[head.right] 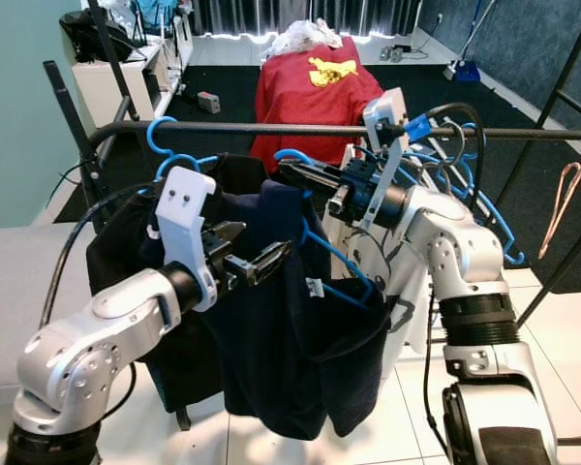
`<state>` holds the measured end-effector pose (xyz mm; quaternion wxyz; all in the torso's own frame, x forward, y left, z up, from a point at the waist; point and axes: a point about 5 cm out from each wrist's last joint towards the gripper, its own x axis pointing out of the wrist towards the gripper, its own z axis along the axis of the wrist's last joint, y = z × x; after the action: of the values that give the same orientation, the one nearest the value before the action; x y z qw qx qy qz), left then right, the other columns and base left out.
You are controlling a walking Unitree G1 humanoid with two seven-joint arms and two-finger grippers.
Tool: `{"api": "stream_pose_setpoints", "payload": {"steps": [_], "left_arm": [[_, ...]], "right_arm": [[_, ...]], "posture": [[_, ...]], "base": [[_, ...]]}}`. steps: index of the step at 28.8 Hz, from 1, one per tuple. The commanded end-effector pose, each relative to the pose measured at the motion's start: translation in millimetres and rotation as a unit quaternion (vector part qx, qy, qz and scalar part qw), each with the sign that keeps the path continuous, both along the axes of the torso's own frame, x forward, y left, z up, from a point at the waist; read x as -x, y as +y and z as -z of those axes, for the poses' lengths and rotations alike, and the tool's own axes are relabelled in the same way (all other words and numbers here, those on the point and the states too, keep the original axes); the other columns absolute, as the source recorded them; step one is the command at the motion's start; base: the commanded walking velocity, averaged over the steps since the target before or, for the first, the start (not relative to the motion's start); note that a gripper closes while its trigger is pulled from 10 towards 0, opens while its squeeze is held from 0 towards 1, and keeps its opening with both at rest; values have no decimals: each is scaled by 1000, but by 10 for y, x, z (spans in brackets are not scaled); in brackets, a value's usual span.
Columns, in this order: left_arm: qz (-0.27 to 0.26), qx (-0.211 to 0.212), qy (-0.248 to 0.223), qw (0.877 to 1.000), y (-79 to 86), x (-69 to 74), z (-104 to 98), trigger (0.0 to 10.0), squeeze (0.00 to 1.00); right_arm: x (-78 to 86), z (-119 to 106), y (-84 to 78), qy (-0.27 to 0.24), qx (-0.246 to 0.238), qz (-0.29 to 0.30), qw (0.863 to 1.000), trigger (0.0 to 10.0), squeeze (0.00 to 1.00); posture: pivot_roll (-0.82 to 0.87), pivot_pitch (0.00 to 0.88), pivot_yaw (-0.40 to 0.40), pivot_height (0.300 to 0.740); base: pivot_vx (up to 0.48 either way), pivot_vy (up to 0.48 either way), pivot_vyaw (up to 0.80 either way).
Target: Hang hanger
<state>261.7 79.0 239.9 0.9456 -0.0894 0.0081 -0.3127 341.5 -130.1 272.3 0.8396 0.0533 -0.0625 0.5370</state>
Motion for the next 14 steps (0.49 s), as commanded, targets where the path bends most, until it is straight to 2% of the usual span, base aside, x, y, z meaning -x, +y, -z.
{"api": "stream_pose_setpoints", "payload": {"steps": [1, 4, 8, 10, 11, 14], "left_arm": [[22, 8, -8, 1000, -61, 41, -68, 10000, 1000], [1, -5, -4, 1000, -97, 12, -43, 10000, 1000], [-7, 7, -4, 1000, -128, -8, -81, 10000, 1000], [-11, -4, -8, 1000, -135, -12, -82, 10000, 1000], [-22, -28, -17, 999, -132, -24, -68, 10000, 1000], [-31, -45, -22, 998, -128, -31, -59, 10000, 1000]], "right_arm": [[27, -44, 37, -10, 0, -4, 1000, 0, 0], [48, -25, 107, -7, 0, -13, 1000, 0, 0], [56, -17, 137, -4, -2, -15, 1000, 0, 0], [56, -17, 141, -4, -2, -14, 1000, 0, 0], [56, -23, 145, -4, -4, -14, 1000, 0, 0], [57, -28, 148, -3, -6, -14, 1000, 0, 0]], "posture": [[-4, 10, -26, 740], [-7, 10, -24, 740], [-8, 10, -24, 740], [-9, 13, -24, 740], [-9, 15, -24, 740], [-9, 15, -24, 740]], "base": [[0, 0, 0], [0, 0, 0], [0, 0, 0], [0, 0, 0], [0, 0, 0], [0, 0, 0]]}}
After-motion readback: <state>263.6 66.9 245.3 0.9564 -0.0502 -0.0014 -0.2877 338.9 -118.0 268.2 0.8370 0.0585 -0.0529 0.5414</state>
